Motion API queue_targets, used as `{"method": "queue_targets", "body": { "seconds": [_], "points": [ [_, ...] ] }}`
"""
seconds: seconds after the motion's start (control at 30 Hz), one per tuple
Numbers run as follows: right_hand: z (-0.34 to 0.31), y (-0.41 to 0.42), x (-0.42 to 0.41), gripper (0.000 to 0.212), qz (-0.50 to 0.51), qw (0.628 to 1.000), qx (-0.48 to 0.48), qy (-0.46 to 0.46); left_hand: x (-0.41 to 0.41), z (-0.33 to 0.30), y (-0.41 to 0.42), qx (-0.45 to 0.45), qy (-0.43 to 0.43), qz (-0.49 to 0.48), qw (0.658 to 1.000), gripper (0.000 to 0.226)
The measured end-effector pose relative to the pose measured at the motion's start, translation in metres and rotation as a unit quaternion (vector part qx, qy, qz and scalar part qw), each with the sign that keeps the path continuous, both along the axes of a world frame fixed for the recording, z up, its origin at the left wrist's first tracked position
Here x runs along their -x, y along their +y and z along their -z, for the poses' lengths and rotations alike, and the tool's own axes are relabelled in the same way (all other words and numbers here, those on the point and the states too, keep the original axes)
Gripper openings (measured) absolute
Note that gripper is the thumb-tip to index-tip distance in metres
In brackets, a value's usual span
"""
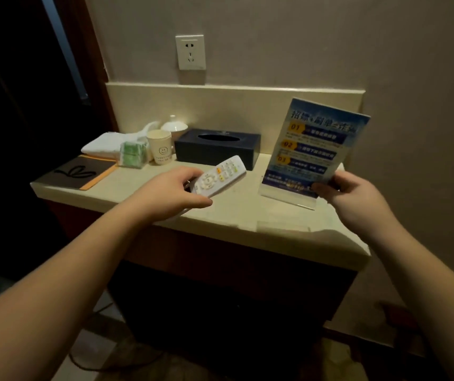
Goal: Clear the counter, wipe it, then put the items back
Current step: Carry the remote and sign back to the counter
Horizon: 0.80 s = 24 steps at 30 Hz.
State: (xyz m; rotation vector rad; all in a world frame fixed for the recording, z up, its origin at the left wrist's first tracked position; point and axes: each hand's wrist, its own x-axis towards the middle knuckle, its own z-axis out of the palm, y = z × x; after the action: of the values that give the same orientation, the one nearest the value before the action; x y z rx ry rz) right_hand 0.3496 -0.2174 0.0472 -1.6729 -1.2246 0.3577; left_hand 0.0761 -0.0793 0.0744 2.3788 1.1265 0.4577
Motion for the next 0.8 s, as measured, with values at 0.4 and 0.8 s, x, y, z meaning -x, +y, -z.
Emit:
{"method": "queue_targets", "body": {
  "seconds": [0.4,0.8],
  "points": [
    [0.016,0.159,-0.087,0.023,-0.010,0.994,0.107,-0.016,-0.053,0.018,0.163,-0.034,0.199,0.015,0.979,0.047],
    [0.032,0.220,-0.122,0.023,0.042,0.983,0.170,-0.049,-0.056,0.033,0.229,-0.022,0.261,0.056,0.964,0.063]
  ]
}}
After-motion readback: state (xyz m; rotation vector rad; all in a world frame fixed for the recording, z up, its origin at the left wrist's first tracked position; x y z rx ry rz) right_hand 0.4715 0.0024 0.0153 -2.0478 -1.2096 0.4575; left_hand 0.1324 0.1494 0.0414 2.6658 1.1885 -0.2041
